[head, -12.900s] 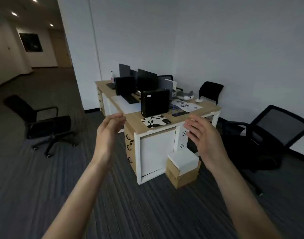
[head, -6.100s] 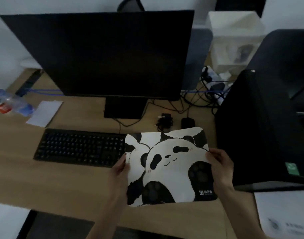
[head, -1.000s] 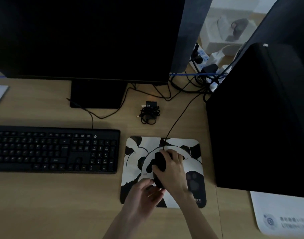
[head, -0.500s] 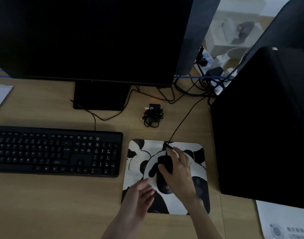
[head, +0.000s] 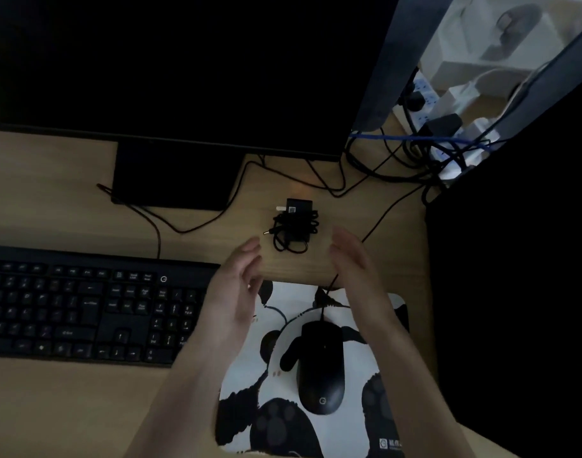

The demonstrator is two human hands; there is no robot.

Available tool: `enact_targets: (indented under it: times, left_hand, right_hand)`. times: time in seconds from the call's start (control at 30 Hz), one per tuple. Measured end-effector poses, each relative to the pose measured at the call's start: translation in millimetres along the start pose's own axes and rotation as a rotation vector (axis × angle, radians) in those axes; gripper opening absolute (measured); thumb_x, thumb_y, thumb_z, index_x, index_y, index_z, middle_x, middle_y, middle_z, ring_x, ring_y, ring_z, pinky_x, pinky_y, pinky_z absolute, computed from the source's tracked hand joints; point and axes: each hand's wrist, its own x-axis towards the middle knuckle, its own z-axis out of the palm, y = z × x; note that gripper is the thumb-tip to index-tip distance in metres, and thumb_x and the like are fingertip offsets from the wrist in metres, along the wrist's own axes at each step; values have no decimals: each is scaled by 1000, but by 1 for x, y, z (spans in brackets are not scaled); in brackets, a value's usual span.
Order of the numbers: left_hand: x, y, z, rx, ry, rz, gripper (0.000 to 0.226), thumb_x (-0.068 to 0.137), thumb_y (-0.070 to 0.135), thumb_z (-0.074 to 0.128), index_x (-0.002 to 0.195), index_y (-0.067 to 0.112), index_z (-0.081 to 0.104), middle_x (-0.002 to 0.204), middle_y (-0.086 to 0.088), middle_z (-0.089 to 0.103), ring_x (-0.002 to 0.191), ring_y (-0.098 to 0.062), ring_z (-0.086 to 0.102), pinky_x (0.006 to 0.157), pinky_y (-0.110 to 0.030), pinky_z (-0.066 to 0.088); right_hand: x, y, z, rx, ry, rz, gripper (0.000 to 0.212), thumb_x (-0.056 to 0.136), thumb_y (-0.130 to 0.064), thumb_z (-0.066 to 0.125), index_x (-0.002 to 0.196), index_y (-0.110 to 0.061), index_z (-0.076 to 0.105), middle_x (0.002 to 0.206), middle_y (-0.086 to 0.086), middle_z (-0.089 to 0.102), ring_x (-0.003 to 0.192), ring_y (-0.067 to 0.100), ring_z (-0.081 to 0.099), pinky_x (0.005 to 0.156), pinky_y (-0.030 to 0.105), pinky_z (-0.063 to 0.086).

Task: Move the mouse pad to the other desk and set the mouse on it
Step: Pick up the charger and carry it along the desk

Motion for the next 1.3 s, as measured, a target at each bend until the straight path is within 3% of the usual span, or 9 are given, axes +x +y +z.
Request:
enact_targets:
  times: [0.1,0.27,0.47,0.7,0.87,1.03,1.1,1.2,1.3]
  left_hand:
    - [26,6,17,68,-25,39,27,91,16,39,113,22,55,128,6,50,124,-7,41,111,-28,24]
    - [48,13,40,188,-50,89,24,91,16,40,84,30,59,88,17,61,82,9,54,70,-12,37]
    - [62,15,41,330,-27,95,25,91,15,38,85,26,59,88,8,60,84,-5,52,69,-18,37]
    - [29,8,27,273,-98,74,23,89,22,45,81,28,65,63,22,71,69,11,61,71,-18,38]
    - [-17,7,14,260,-176,140,39,91,7,33,95,32,63,79,31,71,81,20,61,88,-23,39]
    - [-81,29,0,126,-210,213,34,61,31,57,93,34,69,104,22,70,107,9,55,97,-27,37]
    - [-108,37,-9,126,-200,277,36,68,28,54,103,31,65,113,19,67,113,6,53,98,-25,39]
    - [-147,48,-31,177,-190,411,38,90,7,34,112,28,58,102,30,69,100,16,58,86,-15,47]
    - [-182,67,-56,169,-125,505,36,91,9,32,102,31,58,109,26,67,90,21,58,83,-17,42]
  right_hand:
    - [25,-6,8,24,-9,32,50,92,-17,44,140,-21,34,144,-2,39,117,5,40,97,19,31]
    - [51,-6,22,25,-19,16,54,89,-14,45,141,-20,32,143,2,42,123,12,43,100,24,33]
    - [54,-8,35,92,-18,-44,46,88,-3,42,129,-24,43,113,-9,54,112,12,48,101,26,39]
    - [23,-3,25,71,19,-21,50,88,-9,47,135,-24,43,136,1,50,121,14,49,103,27,40]
    - [-24,-19,15,89,-37,-71,44,89,-15,47,131,-30,47,112,-10,63,105,7,61,94,22,44]
    - [-81,-47,17,70,-105,-203,37,88,-16,47,123,-27,54,115,0,69,104,15,65,99,32,46]
    - [-104,-58,22,87,-142,-252,35,89,-16,47,121,-28,57,111,-4,70,103,11,65,98,31,46]
    - [-140,-74,39,108,-207,-313,34,89,-17,48,119,-30,58,112,-8,70,105,9,63,95,30,48]
    - [-173,-88,63,124,-298,-352,35,89,-18,48,121,-30,56,115,-9,68,107,5,62,94,28,47]
